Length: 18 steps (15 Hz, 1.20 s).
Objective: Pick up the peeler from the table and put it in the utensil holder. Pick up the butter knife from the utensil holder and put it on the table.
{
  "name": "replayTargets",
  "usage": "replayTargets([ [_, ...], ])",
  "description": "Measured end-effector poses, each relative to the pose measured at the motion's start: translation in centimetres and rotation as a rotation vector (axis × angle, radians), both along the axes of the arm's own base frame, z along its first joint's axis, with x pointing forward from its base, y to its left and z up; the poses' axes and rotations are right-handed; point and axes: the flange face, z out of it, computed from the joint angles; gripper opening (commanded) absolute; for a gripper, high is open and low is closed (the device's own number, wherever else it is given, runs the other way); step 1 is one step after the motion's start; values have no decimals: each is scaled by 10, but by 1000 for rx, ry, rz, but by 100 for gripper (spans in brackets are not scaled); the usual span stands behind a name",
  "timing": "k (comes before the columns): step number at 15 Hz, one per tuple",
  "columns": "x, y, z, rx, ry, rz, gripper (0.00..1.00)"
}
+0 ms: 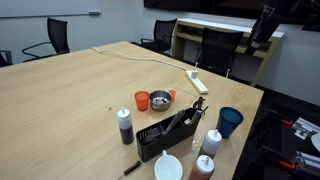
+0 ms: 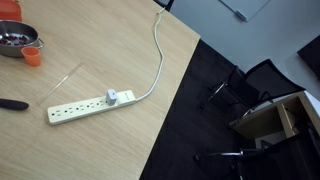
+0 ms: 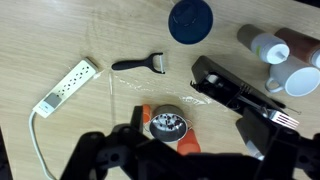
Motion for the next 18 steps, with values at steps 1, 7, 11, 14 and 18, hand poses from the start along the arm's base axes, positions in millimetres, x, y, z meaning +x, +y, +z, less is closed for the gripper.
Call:
replayTargets([
  [1, 0, 0, 0, 0, 0, 0, 100],
  [7, 3, -3, -10, 6, 6, -42, 100],
  [11, 19, -27, -57, 60, 17, -194, 100],
  [14, 34, -57, -98, 114, 36, -349, 100],
  [18, 41, -69, -118, 129, 57, -407, 100],
])
